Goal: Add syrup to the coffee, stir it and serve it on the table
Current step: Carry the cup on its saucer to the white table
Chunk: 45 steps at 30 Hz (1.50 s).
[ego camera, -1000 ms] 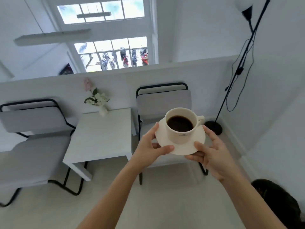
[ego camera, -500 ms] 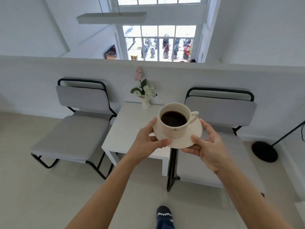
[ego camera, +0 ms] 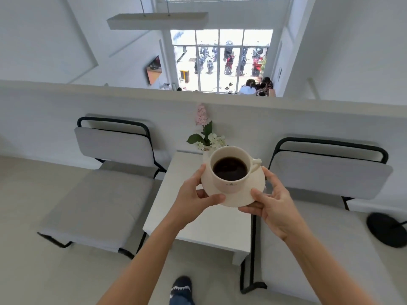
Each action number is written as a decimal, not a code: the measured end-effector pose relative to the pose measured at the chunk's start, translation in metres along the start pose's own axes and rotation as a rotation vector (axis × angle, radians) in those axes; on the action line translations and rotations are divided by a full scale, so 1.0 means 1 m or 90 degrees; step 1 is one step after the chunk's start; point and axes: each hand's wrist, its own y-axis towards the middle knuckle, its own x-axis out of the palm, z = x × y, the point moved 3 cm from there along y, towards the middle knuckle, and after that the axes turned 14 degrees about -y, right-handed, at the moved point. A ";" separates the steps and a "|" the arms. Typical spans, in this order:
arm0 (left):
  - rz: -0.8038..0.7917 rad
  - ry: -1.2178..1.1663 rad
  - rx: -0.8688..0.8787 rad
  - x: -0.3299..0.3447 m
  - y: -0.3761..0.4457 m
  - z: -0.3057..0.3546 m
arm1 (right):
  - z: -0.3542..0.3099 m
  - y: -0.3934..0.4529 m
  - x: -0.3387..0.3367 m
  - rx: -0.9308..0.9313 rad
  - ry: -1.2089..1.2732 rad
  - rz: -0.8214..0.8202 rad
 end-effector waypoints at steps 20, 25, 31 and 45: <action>-0.137 0.057 -0.108 -0.142 0.182 -0.110 | 0.113 0.194 0.085 0.084 0.031 0.145; -0.139 0.082 -0.158 -0.153 0.205 -0.177 | 0.168 0.228 0.081 0.104 0.013 0.136; -0.150 0.119 -0.185 -0.166 0.222 -0.270 | 0.255 0.265 0.076 0.145 -0.001 0.131; -0.183 0.212 -0.231 -0.200 0.233 -0.430 | 0.412 0.309 0.080 0.242 -0.129 0.158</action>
